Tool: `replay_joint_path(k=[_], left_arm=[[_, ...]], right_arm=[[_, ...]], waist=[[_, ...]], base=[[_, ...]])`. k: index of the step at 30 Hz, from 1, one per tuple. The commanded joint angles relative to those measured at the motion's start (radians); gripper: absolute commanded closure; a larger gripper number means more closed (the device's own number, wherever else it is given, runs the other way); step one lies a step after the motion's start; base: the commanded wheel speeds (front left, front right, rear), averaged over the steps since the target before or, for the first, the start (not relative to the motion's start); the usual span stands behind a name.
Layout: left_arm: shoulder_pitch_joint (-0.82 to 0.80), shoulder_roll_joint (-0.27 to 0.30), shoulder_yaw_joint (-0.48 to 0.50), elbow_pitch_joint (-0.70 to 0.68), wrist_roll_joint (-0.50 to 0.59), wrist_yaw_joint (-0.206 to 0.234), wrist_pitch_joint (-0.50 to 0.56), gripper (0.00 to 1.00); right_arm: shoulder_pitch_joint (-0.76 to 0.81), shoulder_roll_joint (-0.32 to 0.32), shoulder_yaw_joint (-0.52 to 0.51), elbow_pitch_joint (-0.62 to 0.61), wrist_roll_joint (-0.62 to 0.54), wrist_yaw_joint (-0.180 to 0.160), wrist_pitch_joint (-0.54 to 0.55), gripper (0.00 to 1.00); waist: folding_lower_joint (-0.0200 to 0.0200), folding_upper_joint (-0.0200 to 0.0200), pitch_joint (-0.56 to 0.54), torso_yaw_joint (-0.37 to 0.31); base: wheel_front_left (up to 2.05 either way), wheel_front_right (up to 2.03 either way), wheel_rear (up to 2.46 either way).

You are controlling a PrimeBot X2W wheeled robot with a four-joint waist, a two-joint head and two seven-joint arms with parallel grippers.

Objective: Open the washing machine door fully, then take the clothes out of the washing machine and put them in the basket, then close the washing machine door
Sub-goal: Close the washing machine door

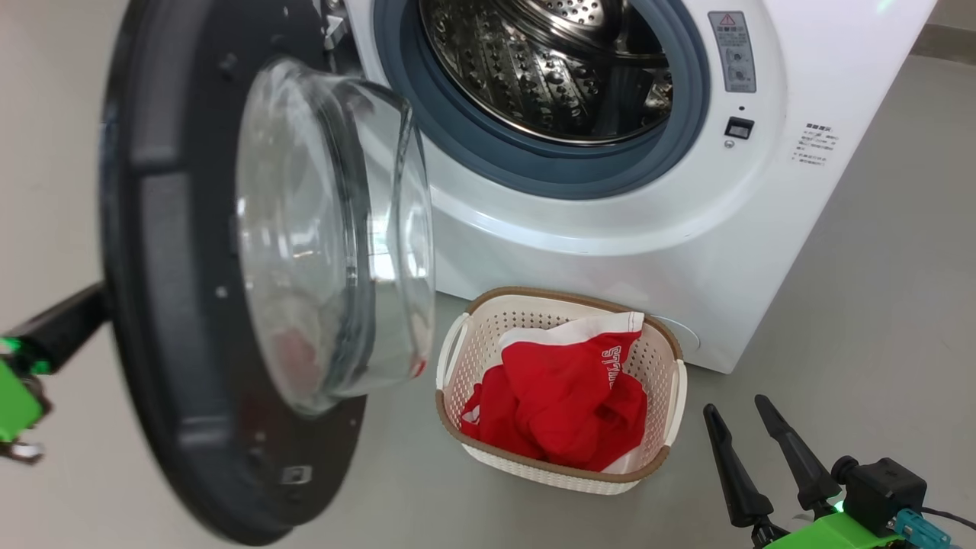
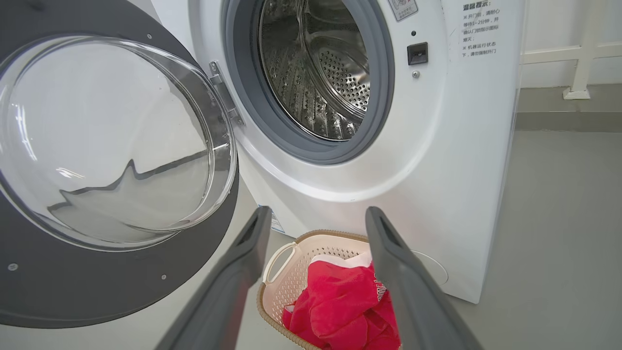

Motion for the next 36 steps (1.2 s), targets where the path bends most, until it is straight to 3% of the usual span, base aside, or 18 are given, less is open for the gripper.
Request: replay_joint_path(k=[1,15,24,36], left_arm=[[-0.022,0.043,0.029,-0.048,-0.006,-0.007,-0.013,1.00],[-0.092,-0.004,-0.155,-0.178,0.006,-0.007,-0.149,1.00],[-0.066,0.026,-0.192,-0.128,0.024,-0.007,-0.253,1.00],[0.099,0.025,-0.236,-0.009,0.055,-0.007,-0.425,1.00]], right_arm=[[-0.003,-0.010,0.023,-0.026,0.004,0.006,-0.006,0.00],[-0.011,-0.009,0.017,-0.027,0.001,0.006,-0.006,0.00],[-0.011,-0.007,0.019,-0.022,0.002,0.006,-0.006,0.00],[0.002,-0.005,0.050,-0.015,0.007,0.006,-0.006,0.00]], waist=[[0.0000,-0.0001,0.003,-0.004],[0.0000,-0.0001,0.014,-0.032],[0.0000,-0.0001,0.004,-0.040],[0.0000,-0.0001,-0.039,-0.028]], base=[[0.00,0.00,0.00],[0.00,0.00,0.00],[0.00,0.00,0.00],[0.00,0.00,0.00]])
